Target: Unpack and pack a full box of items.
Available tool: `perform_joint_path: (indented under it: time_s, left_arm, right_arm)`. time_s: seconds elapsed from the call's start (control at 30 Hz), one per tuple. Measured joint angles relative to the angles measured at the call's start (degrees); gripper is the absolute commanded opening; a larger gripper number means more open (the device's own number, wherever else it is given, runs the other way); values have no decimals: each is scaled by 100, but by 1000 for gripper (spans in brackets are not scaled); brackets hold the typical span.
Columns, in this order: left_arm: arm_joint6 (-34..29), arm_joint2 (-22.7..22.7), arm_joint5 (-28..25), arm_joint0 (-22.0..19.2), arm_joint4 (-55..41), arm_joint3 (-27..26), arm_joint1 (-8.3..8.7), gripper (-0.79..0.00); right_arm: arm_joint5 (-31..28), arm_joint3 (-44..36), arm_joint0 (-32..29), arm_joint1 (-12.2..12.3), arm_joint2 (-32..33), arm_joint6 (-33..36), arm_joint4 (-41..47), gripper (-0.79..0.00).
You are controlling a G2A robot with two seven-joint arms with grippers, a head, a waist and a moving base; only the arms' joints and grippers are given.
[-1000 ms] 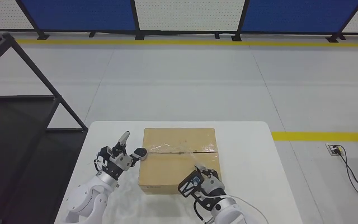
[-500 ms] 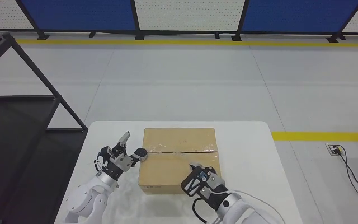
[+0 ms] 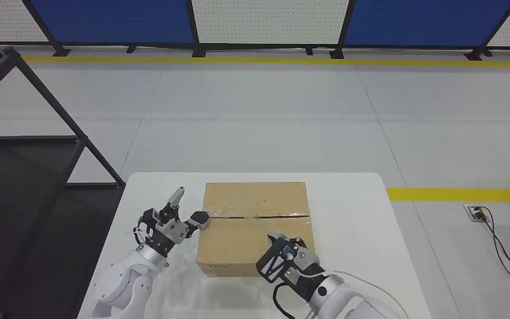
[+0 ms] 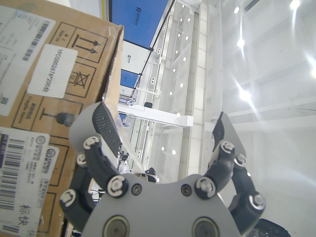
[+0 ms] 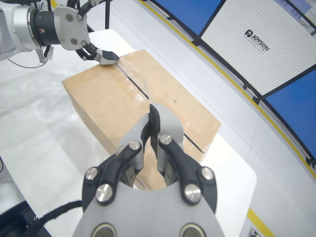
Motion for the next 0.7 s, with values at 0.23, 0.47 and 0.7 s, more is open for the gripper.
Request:
perform_joint_path:
  time_s: [0.23,0.47,0.7]
  left_arm:
    - [3,25,-21,-41,-14,63,2,0]
    - [-37,31,21,-63,65,122,18,0]
    - [60,105,80,-135,160,128,19,0]
  right_arm:
    - [143,-3,300,-84,-113,189,590,-785]
    - [345,204,727,-182,-288,455,1025,-785]
    - [448,228,958,-252,-311,438,1540,-785]
